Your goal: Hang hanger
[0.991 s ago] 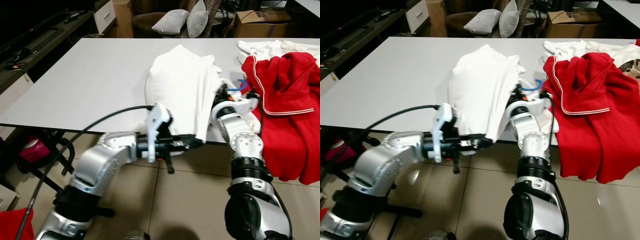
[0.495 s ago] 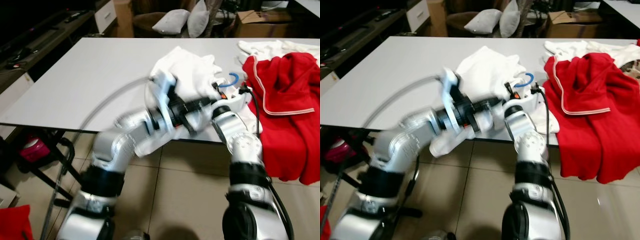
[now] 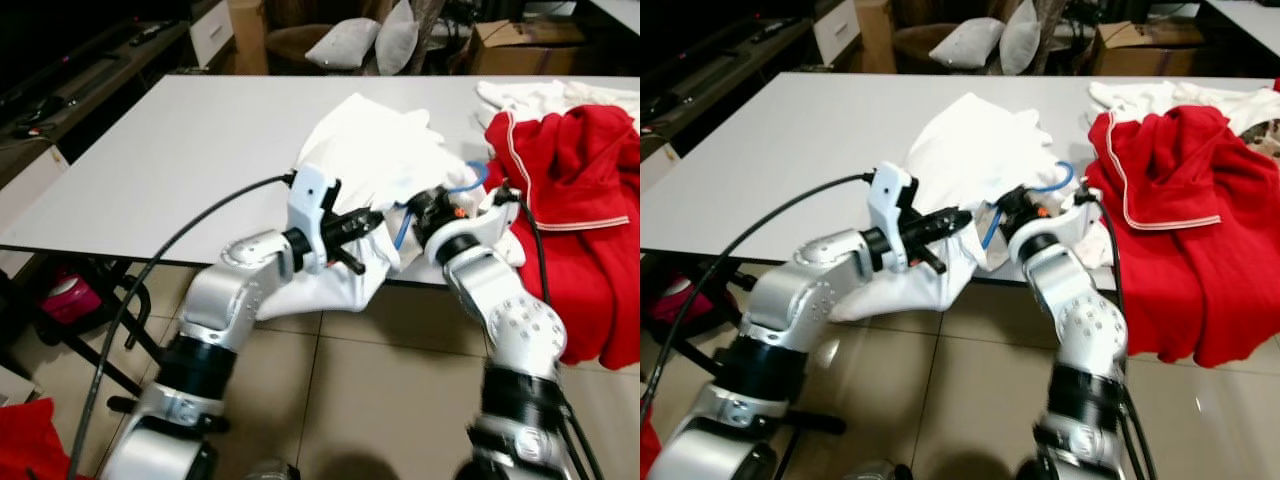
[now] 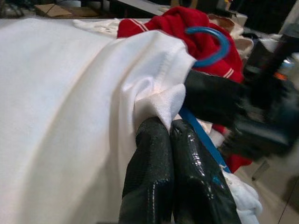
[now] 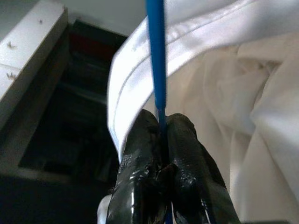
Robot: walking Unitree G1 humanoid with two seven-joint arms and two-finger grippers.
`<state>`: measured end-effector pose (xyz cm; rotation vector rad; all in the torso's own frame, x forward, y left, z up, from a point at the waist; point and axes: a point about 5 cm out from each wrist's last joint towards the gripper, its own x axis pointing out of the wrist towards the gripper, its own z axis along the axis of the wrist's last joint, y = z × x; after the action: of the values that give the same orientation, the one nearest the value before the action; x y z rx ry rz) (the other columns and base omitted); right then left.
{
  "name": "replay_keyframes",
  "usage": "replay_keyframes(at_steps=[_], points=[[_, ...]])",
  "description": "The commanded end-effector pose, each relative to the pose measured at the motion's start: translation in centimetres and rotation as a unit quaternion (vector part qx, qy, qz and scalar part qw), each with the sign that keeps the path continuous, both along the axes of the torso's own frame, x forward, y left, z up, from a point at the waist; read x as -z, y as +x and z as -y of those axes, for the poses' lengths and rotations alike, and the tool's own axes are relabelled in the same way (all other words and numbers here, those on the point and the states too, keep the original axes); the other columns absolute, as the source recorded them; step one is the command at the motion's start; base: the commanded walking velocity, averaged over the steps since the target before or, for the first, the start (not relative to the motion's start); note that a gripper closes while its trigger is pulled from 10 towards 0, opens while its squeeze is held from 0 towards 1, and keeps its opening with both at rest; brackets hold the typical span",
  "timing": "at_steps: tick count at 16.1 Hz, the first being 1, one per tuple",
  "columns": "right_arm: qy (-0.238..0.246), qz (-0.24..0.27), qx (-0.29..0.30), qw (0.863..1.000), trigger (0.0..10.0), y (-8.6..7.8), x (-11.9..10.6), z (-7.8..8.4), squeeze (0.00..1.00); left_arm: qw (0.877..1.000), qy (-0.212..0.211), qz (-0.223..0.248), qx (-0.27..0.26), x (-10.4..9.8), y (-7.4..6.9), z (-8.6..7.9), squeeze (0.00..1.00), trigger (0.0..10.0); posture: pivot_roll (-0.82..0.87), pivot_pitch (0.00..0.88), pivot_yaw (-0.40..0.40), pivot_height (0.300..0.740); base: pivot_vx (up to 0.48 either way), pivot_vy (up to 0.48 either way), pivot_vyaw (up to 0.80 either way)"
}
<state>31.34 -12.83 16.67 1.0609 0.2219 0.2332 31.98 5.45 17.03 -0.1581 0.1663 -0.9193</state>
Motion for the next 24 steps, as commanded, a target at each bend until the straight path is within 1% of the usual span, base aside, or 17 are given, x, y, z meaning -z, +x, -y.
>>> replay_keyframes(at_steps=[1, 2, 4, 5, 8, 10, 11, 12, 14, 15, 17, 18, 19, 20, 22, 23, 24], points=[[-0.01, 0.005, -0.019, 1.0, 10.0, -0.5, -0.5, -0.5, 0.0, 1.0, -0.004, -0.01, -0.012, 0.2, -0.1, -0.6, 1.0, 10.0, 0.06, 0.0, 0.091, 0.74, 0.0, 0.0, 0.0], [-0.03, 0.001, -0.026, 0.999, 10.0, -0.8, -0.3, -0.4, 0.0, 1.0, 0.003, -0.012, 0.0, 0.2, -0.5, -0.7, 1.0, 10.0, 0.05, 0.0, 0.086, 0.74, 0.0, 0.0, 0.0], [-0.042, -0.002, -0.028, 0.999, 10.0, -0.9, -0.2, -0.4, 0.0, 1.0, -0.005, -0.016, -0.02, 0.2, -0.3, -1.0, 1.0, 10.0, 0.05, 0.0, 0.084, 0.74, 0.0, 0.0, 0.0], [-0.058, -0.005, -0.03, 0.998, 10.0, -1.0, -0.1, -0.2, 0.0, 0.999, -0.004, -0.019, -0.034, 0.3, -0.1, -1.6, 1.0, 10.0, 0.04, 0.0, 0.08, 0.74, 0.0, 0.0, 0.0], [-0.066, -0.013, -0.033, 0.997, 10.0, -1.3, -0.1, 0.3, 0.0, 1.0, -0.009, -0.019, -0.016, -0.2, -0.5, -2.4, 1.0, 10.0, 0.05, 0.0, 0.061, 0.74, 0.0, 0.0, 0.0], [-0.071, -0.017, -0.039, 0.997, 10.0, -1.1, 0.1, 0.6, 0.0, 0.999, -0.031, -0.016, 0.003, -1.2, -0.9, -2.7, 1.0, 10.0, 0.06, 0.0, 0.045, 0.74, 0.0, 0.0, 0.0], [-0.075, -0.017, -0.043, 0.996, 10.0, -1.1, 0.1, 0.6, 0.0, 1.0, -0.029, -0.013, -0.002, -1.2, -0.9, -2.9, 1.0, 10.0, 0.06, 0.0, 0.044, 0.74, 0.0, 0.0, 0.0], [-0.088, -0.013, -0.056, 0.994, 10.0, -1.2, 0.1, 0.5, 0.0, 0.999, -0.019, -0.008, -0.028, -1.2, -0.5, -3.7, 1.0, 10.0, 0.06, 0.0, 0.044, 0.74, 0.0, 0.0, 0.0], [-0.108, -0.009, -0.076, 0.991, 10.0, -1.6, 0.1, 0.5, 0.0, 0.999, -0.015, -0.004, -0.049, -1.4, -0.4, -4.6, 1.0, 10.0, 0.06, 0.0, 0.055, 0.74, 0.0, 0.0, 0.0], [-0.157, -0.006, -0.11, 0.981, 10.0, -2.5, 0.3, 0.7, 0.0, 0.997, -0.013, -0.004, -0.071, -1.5, -1.0, -6.3, 1.0, 10.0, 0.06, 0.0, 0.059, 0.74, 0.0, 0.0, 0.8], [-0.188, -0.003, -0.133, 0.973, 10.0, -3.4, 0.4, 1.0, 0.0, 0.997, 0.0, 0.003, -0.076, -1.4, -2.1, -7.5, 1.0, 10.0, 0.06, 0.0, 0.056, 0.74, 0.0, 0.0, 0.8], [-0.222, 0.01, -0.163, 0.961, 10.0, -4.7, 0.4, 1.6, 0.0, 0.995, 0.02, -0.012, -0.094, -0.2, -3.6, -8.7, 1.0, 10.0, 0.08, 0.0, 0.038, 0.74, 0.0, 0.0, 0.8], [-0.233, 0.016, -0.175, 0.957, 10.0, -5.2, 0.4, 1.9, 0.0, 0.994, 0.025, -0.02, -0.1, 0.2, -4.2, -9.1, 1.0, 10.0, 0.08, 0.0, 0.035, 0.74, 0.0, 0.0, 0.8], [-0.255, 0.037, -0.206, 0.944, 10.0, -6.5, 0.2, 2.4, 0.0, 0.993, 0.034, -0.034, -0.11, 0.8, -5.7, -9.7, 1.0, 10.0, 0.08, 0.006, 0.023, 0.74, 0.0, 0.0, 0.8], [-0.267, 0.066, -0.256, 0.927, 10.0, -8.3, 0.0, 2.7, 0.0, 0.991, 0.042, -0.046, -0.119, 1.5, -7.4, -10.2, 1.0, 10.0, 0.08, 0.017, 0.017, 0.74, 0.0, 0.0, 0.8], [-0.274, 0.072, -0.288, 0.915, 10.0, -9.3, -0.1, 2.7, 0.0, 0.991, 0.067, -0.041, -0.109, 2.1, -8.3, -10.1, 1.0, 10.0, 0.07, 0.032, 0.012, 0.74, 0.0, 0.0, 0.8], [-0.279, 0.08, -0.298, 0.909, 10.0, -9.7, -0.2, 2.6, 0.0, 0.991, 0.078, -0.042, -0.097, 2.4, -8.8, -9.8, 1.0, 10.0, 0.06, 0.043, 0.006, 0.74, 0.0, 0.0, 0.8]])
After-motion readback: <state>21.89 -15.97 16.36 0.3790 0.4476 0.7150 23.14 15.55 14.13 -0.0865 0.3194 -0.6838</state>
